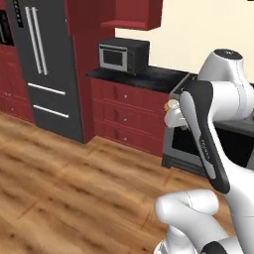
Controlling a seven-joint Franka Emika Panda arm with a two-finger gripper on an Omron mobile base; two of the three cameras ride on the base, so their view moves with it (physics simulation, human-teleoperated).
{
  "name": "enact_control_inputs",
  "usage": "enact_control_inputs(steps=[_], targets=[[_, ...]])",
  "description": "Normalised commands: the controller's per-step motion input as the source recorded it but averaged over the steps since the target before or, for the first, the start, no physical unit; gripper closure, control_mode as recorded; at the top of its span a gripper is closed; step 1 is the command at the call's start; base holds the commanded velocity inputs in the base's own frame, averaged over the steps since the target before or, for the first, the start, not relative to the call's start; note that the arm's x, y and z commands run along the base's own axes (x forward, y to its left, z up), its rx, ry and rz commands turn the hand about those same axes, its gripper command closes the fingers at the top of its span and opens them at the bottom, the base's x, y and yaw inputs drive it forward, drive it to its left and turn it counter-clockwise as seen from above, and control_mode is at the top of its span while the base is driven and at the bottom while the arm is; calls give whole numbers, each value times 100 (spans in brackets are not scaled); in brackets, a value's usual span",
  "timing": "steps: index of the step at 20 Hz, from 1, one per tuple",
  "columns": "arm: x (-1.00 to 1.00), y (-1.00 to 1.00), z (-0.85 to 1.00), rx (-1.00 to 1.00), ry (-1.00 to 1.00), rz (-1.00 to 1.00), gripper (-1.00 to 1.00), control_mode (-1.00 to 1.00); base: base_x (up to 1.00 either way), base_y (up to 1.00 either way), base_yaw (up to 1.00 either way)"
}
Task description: Pick up the dish brush and sponge from the sink, and place them back in the cabinet, and close the cabinet door.
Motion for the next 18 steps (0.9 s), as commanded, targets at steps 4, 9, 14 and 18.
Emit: enact_control_inputs(steps=[4,9,14,18], targets=[[0,0,0,0,0,0,100,100,17,0,-50],[0,0,0,0,0,0,100,100,15,0,-48],[0,0,0,0,0,0,100,100,16,0,-46],[0,0,0,0,0,0,100,100,17,0,-46]])
